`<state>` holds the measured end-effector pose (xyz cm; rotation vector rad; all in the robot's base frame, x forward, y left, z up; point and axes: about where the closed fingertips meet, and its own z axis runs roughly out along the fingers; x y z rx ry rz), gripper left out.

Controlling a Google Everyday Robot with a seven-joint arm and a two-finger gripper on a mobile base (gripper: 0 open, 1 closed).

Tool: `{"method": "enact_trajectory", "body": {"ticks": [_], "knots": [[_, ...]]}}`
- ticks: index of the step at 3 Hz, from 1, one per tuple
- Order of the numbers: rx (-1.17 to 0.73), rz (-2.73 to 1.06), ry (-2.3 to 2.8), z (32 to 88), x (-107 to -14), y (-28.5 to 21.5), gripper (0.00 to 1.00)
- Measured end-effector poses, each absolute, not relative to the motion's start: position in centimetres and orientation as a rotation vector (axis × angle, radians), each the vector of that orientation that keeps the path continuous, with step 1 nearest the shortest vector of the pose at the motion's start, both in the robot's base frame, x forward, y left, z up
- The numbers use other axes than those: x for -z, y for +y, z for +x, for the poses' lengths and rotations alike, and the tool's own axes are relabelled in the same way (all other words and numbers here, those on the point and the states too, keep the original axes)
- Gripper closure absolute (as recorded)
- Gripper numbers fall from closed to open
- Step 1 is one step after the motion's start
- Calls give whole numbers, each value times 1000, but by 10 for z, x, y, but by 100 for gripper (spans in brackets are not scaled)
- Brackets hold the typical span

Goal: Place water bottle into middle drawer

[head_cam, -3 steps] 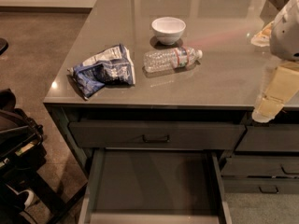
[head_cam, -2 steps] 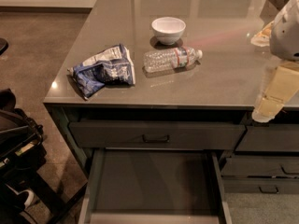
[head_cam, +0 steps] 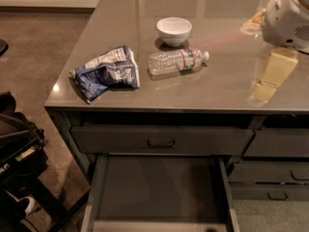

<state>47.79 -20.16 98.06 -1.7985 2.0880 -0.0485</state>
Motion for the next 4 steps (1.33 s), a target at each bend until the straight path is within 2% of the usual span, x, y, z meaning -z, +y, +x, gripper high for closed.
{"method": "enact_trajectory", "body": {"ticks": [1,3,4], "knots": [[-26,-1802,1952,525,-980,-184,0],[-24,-1798,1904,544,-980,-185,0],[-45,-1830,1773,586,-979,-170,0]]}}
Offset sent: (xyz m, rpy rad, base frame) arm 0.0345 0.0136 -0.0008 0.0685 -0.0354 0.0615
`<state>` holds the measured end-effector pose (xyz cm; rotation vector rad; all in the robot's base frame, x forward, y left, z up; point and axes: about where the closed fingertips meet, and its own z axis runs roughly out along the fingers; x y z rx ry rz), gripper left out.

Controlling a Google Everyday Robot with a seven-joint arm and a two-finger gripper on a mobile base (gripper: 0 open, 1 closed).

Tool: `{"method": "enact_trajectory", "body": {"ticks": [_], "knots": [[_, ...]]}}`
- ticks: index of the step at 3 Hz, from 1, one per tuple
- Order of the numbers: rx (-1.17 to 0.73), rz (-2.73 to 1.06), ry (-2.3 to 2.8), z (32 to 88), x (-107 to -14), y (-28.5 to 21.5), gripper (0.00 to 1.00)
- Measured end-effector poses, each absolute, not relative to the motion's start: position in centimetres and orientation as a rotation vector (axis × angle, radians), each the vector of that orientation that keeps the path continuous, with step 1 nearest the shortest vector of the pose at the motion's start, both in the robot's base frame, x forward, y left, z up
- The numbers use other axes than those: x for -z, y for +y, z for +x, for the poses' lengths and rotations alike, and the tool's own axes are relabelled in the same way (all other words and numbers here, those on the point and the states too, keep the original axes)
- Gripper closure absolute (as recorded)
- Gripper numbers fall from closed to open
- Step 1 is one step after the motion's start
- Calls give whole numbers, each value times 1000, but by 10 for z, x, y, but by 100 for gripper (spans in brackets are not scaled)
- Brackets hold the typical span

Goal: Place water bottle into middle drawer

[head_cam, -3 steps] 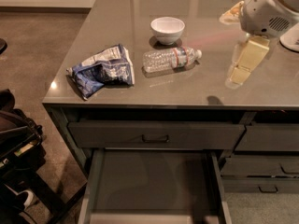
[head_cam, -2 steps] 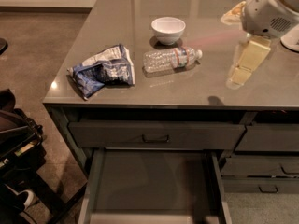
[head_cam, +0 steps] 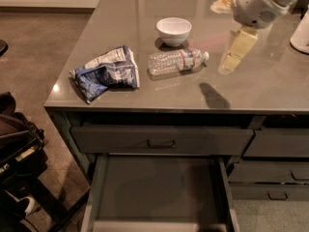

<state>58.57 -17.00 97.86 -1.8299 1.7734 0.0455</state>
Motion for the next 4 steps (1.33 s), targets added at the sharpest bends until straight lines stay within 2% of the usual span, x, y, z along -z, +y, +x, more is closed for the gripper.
{"method": "enact_trajectory", "body": {"ticks": [2,4], "knots": [[-150,-1854,1595,652,-959,-140,0],[-303,-1953,1568,680,-918,-95,0]]}}
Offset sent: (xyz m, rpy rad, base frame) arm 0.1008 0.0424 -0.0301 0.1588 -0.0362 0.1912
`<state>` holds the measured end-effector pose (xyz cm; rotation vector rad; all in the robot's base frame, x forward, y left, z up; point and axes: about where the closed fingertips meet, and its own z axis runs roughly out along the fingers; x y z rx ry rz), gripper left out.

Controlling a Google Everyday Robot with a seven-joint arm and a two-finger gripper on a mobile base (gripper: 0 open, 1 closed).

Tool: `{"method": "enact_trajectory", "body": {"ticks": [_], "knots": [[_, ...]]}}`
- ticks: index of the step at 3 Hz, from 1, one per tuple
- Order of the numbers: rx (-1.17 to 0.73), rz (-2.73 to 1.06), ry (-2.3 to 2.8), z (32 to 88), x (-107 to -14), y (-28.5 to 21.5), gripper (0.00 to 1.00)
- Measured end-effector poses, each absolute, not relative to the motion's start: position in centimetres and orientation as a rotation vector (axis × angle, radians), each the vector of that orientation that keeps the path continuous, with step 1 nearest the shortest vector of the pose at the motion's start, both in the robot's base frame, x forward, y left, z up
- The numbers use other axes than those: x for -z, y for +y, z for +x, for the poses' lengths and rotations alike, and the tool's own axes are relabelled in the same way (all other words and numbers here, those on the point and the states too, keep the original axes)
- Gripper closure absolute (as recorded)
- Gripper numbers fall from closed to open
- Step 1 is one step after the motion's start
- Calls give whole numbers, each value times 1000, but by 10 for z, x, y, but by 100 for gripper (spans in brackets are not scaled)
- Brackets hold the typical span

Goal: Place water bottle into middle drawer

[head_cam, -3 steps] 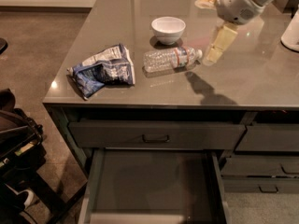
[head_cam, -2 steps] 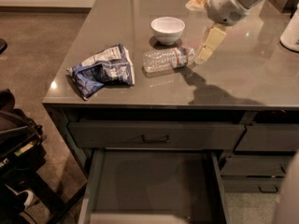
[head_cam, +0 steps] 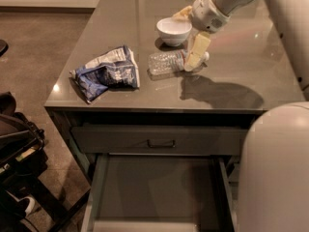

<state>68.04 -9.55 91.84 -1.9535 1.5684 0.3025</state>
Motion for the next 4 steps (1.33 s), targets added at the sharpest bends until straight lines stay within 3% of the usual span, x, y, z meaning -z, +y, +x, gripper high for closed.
{"method": "enact_trajectory", "body": {"ticks": [4], "knots": [[-459,-2049,1625,688,-859,-59,0]]}}
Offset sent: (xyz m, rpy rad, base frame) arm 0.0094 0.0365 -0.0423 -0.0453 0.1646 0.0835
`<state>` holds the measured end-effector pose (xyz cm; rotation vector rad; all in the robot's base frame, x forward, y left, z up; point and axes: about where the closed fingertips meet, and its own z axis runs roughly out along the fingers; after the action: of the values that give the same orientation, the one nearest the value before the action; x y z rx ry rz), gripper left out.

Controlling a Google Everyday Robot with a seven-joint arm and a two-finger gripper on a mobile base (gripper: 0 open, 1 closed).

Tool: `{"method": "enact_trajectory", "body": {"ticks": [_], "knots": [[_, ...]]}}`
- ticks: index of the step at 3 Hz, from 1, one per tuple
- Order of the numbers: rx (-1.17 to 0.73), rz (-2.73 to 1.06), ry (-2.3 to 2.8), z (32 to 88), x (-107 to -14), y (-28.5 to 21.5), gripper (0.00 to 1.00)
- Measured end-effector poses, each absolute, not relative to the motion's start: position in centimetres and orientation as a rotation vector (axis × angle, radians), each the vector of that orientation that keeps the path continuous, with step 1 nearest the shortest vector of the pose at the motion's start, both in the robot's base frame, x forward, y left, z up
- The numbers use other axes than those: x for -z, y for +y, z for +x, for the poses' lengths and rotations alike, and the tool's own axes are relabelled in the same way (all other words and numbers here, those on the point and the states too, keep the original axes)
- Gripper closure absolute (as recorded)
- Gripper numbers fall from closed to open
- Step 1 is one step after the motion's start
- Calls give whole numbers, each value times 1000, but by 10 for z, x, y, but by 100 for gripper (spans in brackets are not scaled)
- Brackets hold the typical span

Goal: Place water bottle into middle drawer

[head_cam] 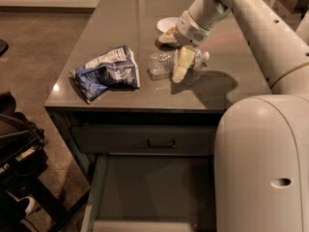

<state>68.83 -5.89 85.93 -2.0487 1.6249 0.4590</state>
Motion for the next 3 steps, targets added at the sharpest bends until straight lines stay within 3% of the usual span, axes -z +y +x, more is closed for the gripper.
{"method": "enact_trajectory", "body": {"ticks": [2,3], "knots": [[-455,-2060,1656,681,-838,-55,0],[-460,-2063,1658,681,-835,-54,19]]}}
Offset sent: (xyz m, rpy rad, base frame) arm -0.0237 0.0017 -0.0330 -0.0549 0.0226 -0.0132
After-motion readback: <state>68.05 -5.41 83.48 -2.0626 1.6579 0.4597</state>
